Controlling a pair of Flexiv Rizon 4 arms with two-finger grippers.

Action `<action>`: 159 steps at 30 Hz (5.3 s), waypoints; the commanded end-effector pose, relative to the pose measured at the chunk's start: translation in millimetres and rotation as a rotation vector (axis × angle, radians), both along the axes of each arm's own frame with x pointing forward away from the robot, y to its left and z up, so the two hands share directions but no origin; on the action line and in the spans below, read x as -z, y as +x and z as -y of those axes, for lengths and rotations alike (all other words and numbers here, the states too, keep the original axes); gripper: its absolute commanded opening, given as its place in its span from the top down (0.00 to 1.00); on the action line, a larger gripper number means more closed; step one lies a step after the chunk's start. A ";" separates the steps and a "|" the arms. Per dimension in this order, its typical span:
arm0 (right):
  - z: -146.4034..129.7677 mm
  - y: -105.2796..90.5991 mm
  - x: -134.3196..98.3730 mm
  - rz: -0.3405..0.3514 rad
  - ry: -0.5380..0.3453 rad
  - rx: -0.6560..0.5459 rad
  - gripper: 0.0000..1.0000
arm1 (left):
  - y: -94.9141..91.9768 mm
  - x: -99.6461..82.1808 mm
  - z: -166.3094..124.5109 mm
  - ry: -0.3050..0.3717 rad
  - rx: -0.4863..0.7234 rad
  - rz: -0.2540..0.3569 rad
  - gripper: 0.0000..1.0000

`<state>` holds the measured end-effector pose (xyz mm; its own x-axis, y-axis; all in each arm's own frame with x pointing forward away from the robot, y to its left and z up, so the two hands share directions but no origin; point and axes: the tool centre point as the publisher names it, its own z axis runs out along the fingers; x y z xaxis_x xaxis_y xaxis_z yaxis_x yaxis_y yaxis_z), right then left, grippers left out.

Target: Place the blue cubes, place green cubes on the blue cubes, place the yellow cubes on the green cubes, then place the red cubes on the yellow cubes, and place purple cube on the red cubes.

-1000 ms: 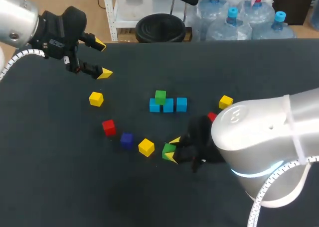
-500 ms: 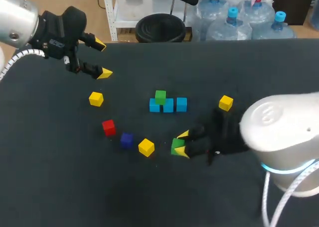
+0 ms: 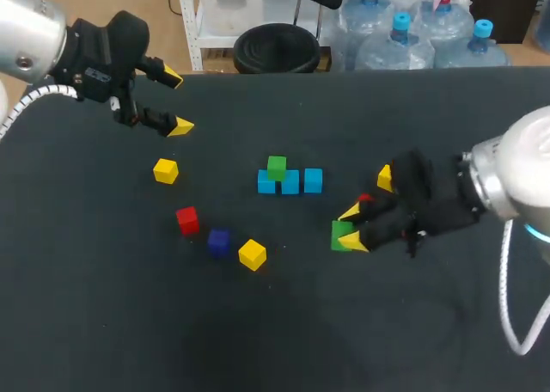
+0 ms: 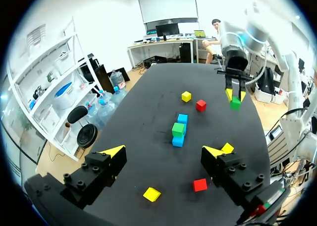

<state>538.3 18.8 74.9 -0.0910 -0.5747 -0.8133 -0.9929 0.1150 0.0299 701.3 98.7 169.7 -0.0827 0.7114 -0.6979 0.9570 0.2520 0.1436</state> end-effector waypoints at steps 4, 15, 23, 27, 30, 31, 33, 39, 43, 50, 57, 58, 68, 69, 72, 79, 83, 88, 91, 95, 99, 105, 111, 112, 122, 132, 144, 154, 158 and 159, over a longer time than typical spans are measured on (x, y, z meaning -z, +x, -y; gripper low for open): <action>29.9 4.6 -31.7 0.008 -0.013 -0.040 1.00 | -0.4 1.1 -1.2 -0.005 0.003 0.005 0.00; 47.7 19.1 -41.1 0.056 -0.024 -0.082 1.00 | -0.4 1.1 -1.2 -0.005 0.003 0.005 0.00; 50.6 36.4 -40.8 0.106 -0.034 -0.124 1.00 | -0.4 1.1 -1.2 -0.005 0.003 0.005 0.00; 50.8 47.3 -40.0 0.121 -0.025 -0.133 1.00 | -0.4 1.1 -1.2 -0.005 0.003 0.005 0.00; 50.4 56.6 -35.9 0.129 -0.026 -0.136 1.00 | -0.4 1.1 -1.2 -0.005 0.003 0.005 0.00; 50.2 59.2 -34.9 0.130 -0.027 -0.134 1.00 | -0.4 1.1 -1.2 -0.005 0.003 0.005 0.00; 49.9 63.7 -33.5 0.129 -0.027 -0.132 1.00 | -0.4 1.1 -1.2 -0.005 0.003 0.005 0.00; 44.3 75.6 -29.5 0.123 -0.025 -0.133 1.00 | -0.4 1.1 -1.2 -0.005 0.003 0.005 0.00; 38.6 83.6 -27.2 0.121 -0.025 -0.135 1.00 | -0.4 1.1 -1.2 -0.005 0.003 0.005 0.00; 30.1 96.2 -23.5 0.118 -0.025 -0.140 1.00 | -0.4 1.1 -1.2 -0.005 0.003 0.005 0.00; 18.8 107.7 -18.6 0.121 -0.021 -0.152 1.00 | -0.4 1.1 -1.2 -0.005 0.003 0.005 0.00; 17.0 108.8 -18.0 0.122 -0.021 -0.154 1.00 | -0.4 1.1 -1.2 -0.005 0.003 0.005 0.00; 3.3 120.7 -10.9 0.125 -0.026 -0.156 1.00 | -0.4 1.1 -1.2 -0.005 0.003 0.005 0.00; 2.3 121.5 -11.1 0.126 -0.024 -0.156 1.00 | -0.4 1.1 -1.2 -0.005 0.003 0.005 0.00; -1.4 124.1 -9.1 0.126 -0.023 -0.156 1.00 | -0.4 1.1 -1.2 -0.005 0.003 0.005 0.00; -7.7 130.7 -5.0 0.119 -0.019 -0.157 1.00 | -0.4 1.1 -1.2 -0.005 0.003 0.005 0.00; -13.7 134.5 -1.4 0.117 -0.018 -0.160 1.00 | -0.4 1.1 -1.2 -0.005 0.003 0.005 0.00; -22.0 141.4 4.5 0.115 -0.012 -0.162 1.00 | -0.4 1.1 -1.2 -0.005 0.003 0.005 0.00; -25.8 145.6 6.5 0.118 -0.007 -0.165 1.00 | -0.4 1.1 -1.2 -0.005 0.003 0.005 0.00; -29.1 152.4 11.1 0.121 -0.005 -0.160 1.00 | -0.4 1.1 -1.2 -0.005 0.003 0.005 0.00; -32.4 155.4 15.1 0.120 0.000 -0.156 1.00 | -0.4 1.1 -1.2 -0.005 0.003 0.005 0.00; -37.3 157.0 23.0 0.116 0.004 -0.163 1.00 | -0.4 1.1 -1.2 -0.005 0.003 0.005 0.00; -40.5 163.4 27.4 0.120 0.014 -0.159 1.00 | -0.4 1.1 -1.2 -0.005 0.003 0.005 0.00; -41.0 164.7 28.2 0.120 0.015 -0.157 1.00 | -0.4 1.1 -1.2 -0.005 0.003 0.005 0.00; -46.3 171.7 36.2 0.114 0.020 -0.149 1.00 | -0.4 1.1 -1.2 -0.005 0.003 0.005 0.00; -47.0 174.3 39.0 0.106 0.017 -0.140 1.00 | -0.4 1.1 -1.2 -0.005 0.003 0.005 0.00; -46.1 173.4 44.5 0.099 0.008 -0.140 1.00 | -0.4 1.1 -1.2 -0.005 0.003 0.005 0.00; -48.6 173.4 46.2 0.095 0.007 -0.138 1.00 | -0.4 1.1 -1.2 -0.005 0.003 0.005 0.00; -49.4 173.2 46.7 0.094 0.008 -0.140 1.00 | -0.4 1.1 -1.2 -0.005 0.003 0.005 0.00; -49.4 173.2 46.7 0.093 0.008 -0.140 1.00 | -0.4 1.1 -1.2 -0.005 0.003 0.005 0.00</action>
